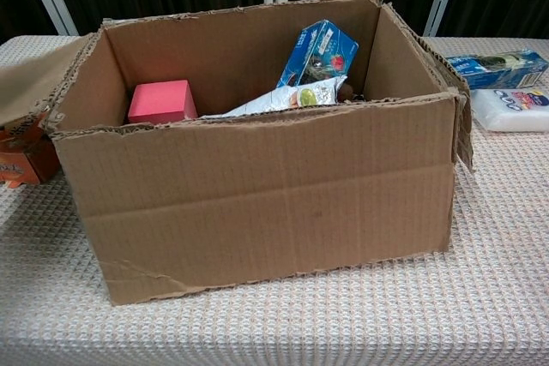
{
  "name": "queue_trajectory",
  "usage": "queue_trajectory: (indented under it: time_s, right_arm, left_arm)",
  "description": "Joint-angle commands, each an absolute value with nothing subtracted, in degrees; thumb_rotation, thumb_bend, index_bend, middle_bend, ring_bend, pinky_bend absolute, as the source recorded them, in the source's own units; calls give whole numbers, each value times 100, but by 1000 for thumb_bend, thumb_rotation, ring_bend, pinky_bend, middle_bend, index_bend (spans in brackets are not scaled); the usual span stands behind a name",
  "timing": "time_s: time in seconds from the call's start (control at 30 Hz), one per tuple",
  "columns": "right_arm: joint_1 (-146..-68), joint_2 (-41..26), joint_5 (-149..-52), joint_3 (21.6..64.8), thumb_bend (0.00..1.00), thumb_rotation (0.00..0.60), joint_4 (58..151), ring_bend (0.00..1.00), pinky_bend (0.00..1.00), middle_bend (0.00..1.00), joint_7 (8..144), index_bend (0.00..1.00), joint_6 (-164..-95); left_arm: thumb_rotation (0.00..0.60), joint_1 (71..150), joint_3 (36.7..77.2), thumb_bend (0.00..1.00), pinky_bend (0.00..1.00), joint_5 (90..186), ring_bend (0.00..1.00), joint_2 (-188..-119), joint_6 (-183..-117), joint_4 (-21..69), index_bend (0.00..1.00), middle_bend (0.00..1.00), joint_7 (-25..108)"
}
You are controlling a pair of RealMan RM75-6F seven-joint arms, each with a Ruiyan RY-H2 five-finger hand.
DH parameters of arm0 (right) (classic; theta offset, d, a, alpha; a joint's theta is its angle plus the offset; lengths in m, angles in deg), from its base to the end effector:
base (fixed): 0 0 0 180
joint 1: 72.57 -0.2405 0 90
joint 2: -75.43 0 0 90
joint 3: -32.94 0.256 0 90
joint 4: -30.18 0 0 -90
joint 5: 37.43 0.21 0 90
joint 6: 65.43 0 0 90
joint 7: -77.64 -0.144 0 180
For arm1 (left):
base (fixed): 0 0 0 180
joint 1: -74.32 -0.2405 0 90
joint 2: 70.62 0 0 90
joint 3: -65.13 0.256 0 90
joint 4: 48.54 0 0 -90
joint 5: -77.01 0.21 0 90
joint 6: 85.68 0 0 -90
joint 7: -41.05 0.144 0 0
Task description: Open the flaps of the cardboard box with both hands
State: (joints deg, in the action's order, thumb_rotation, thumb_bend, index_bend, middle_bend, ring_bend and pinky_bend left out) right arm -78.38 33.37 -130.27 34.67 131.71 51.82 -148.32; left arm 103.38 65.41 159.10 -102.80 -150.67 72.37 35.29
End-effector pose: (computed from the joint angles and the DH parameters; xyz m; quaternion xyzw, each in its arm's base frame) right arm -0.2811 -0.1787 0.2460 0.5946 -0.4481 0.4479 0.4950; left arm -0.1786 0.2458 0.2234 -0.7138 -0.3898 -0.3648 0.4533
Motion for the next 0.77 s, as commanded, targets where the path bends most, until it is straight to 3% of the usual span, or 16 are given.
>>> queue_trajectory:
  time_s: [0.03, 0.27, 0.4, 0.47, 0.57, 0.77]
  right_arm:
    - [-7831, 3330, -13033, 3451, 0, 600, 13168, 0, 0, 0, 5183, 0, -14834]
    - [-7693, 3115, -12874, 3458, 0, 600, 13045, 0, 0, 0, 6037, 0, -15011]
    - [-7465, 2652, -12610, 3441, 0, 600, 12903, 0, 0, 0, 7366, 0, -15235]
    - [-7341, 2360, -12488, 3425, 2, 600, 12799, 0, 0, 0, 7969, 0, -15368]
    - [-7209, 1994, -12455, 3392, 7, 600, 12629, 0, 0, 0, 8312, 0, -15534]
    - [-7159, 1649, -12485, 3336, 7, 600, 12384, 0, 0, 0, 8269, 0, -15502]
  left_arm:
    - [0, 9917, 6560, 0, 177, 16165, 209, -10375, -15592, 6906, 391, 388, 3129]
    - [8, 9240, 6608, 0, 177, 15998, 144, -10736, -16411, 6538, 289, 241, 3699]
    - [77, 8642, 6651, 0, 176, 15912, 97, -11418, -17274, 6128, 117, 127, 4264]
    - [126, 8346, 6707, 0, 175, 15864, 88, -11769, -17598, 5829, 80, 70, 4440]
    - [179, 7966, 6774, 0, 172, 15831, 80, -12210, -17993, 5374, 59, 48, 4615]
    - [198, 7502, 6867, 0, 170, 15901, 80, -12737, -18320, 4795, 40, 48, 4469]
